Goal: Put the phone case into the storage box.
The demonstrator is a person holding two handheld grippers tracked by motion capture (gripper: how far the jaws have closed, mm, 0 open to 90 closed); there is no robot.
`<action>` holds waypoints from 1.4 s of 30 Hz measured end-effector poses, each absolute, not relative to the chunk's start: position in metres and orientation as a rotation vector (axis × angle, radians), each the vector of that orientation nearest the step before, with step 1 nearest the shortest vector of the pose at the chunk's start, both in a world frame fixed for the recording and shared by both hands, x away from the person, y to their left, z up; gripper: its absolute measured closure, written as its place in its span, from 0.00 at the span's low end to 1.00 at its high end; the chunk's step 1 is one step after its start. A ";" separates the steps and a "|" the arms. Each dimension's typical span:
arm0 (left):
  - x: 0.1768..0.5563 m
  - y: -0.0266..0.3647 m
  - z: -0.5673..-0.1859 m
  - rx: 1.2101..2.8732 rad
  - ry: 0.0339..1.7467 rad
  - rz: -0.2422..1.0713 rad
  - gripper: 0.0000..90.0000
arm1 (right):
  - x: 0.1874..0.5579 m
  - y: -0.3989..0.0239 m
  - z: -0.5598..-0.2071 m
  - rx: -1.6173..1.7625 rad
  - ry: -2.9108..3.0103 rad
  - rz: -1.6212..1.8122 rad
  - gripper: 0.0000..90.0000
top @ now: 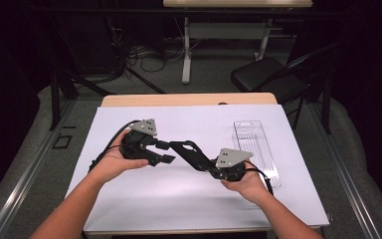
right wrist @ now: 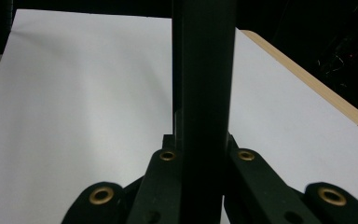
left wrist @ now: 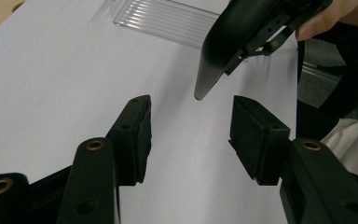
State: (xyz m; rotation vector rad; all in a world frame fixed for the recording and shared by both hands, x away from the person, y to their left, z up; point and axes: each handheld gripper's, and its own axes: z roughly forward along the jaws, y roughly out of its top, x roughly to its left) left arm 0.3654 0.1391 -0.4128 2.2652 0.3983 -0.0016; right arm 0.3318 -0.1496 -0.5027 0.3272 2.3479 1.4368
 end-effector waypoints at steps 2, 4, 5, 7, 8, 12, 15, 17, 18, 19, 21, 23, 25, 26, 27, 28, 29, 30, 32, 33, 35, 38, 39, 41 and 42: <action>0.366 0.138 -0.413 2.255 0.397 -0.005 0.54 | 0.332 -0.149 -0.503 0.326 2.352 1.438 0.97; 0.366 0.138 -0.412 2.236 0.392 -0.006 0.56 | 0.331 -0.149 -0.503 0.328 2.356 1.437 0.97; 0.366 0.137 -0.412 2.229 0.384 -0.014 0.58 | 0.331 -0.149 -0.502 0.330 2.357 1.438 0.97; 0.366 0.136 -0.410 2.224 0.375 -0.006 0.60 | 0.330 -0.148 -0.501 0.332 2.362 1.432 0.97; 0.365 0.136 -0.408 2.223 0.373 -0.001 0.61 | 0.329 -0.148 -0.500 0.329 2.363 1.433 0.97; 0.363 0.135 -0.403 2.207 0.361 0.007 0.63 | 0.328 -0.146 -0.500 0.335 2.365 1.446 0.97; 0.360 0.133 -0.398 2.197 0.353 0.022 0.67 | 0.327 -0.144 -0.500 0.333 2.367 1.452 0.97; 0.359 0.133 -0.394 2.202 0.339 0.027 0.68 | 0.328 -0.143 -0.501 0.326 2.367 1.461 0.97; 0.359 0.133 -0.392 2.207 0.329 0.033 0.70 | 0.328 -0.142 -0.501 0.326 2.366 1.464 0.97; 0.358 0.133 -0.391 2.210 0.326 0.036 0.71 | 0.328 -0.142 -0.501 0.327 2.366 1.468 0.97; 0.358 0.134 -0.389 2.214 0.319 0.043 0.73 | 0.328 -0.142 -0.501 0.331 2.363 1.472 0.97; 0.358 0.135 -0.388 2.210 0.325 0.047 0.75 | 0.329 -0.142 -0.501 0.335 2.358 1.486 0.98; 0.359 0.137 -0.387 2.208 0.324 0.048 0.78 | 0.329 -0.143 -0.501 0.333 2.360 1.491 0.97; 0.359 0.138 -0.386 2.207 0.326 0.053 0.78 | 0.329 -0.143 -0.501 0.333 2.360 1.492 0.97; 0.359 0.139 -0.386 2.201 0.327 0.052 0.80 | 0.329 -0.143 -0.501 0.333 2.360 1.492 0.97; 0.359 0.139 -0.386 2.197 0.328 0.052 0.81 | 0.329 -0.143 -0.501 0.332 2.360 1.492 0.97; 0.359 0.140 -0.385 2.196 0.328 0.058 0.82 | 0.329 -0.143 -0.501 0.333 2.360 1.495 0.97; 0.359 0.140 -0.385 2.195 0.328 0.061 0.83 | 0.329 -0.143 -0.502 0.336 2.360 1.496 0.97; 0.359 0.141 -0.384 2.193 0.324 0.061 0.84 | 0.330 -0.142 -0.502 0.339 2.365 1.494 0.97; 0.359 0.141 -0.384 2.198 0.322 0.065 0.85 | 0.330 -0.142 -0.502 0.341 2.364 1.498 0.97; 0.359 0.142 -0.384 2.201 0.320 0.066 0.85 | 0.330 -0.142 -0.502 0.341 2.363 1.504 0.97; 0.359 0.142 -0.384 2.203 0.313 0.072 0.86 | 0.330 -0.141 -0.502 0.337 2.363 1.507 0.97; 0.359 0.142 -0.384 2.204 0.312 0.073 0.86 | 0.330 -0.141 -0.502 0.336 2.364 1.506 0.97; 0.359 0.142 -0.384 2.206 0.307 0.075 0.87 | 0.331 -0.141 -0.502 0.335 2.361 1.506 0.97; 0.359 0.142 -0.383 2.209 0.303 0.075 0.87 | 0.331 -0.141 -0.502 0.333 2.360 1.504 0.97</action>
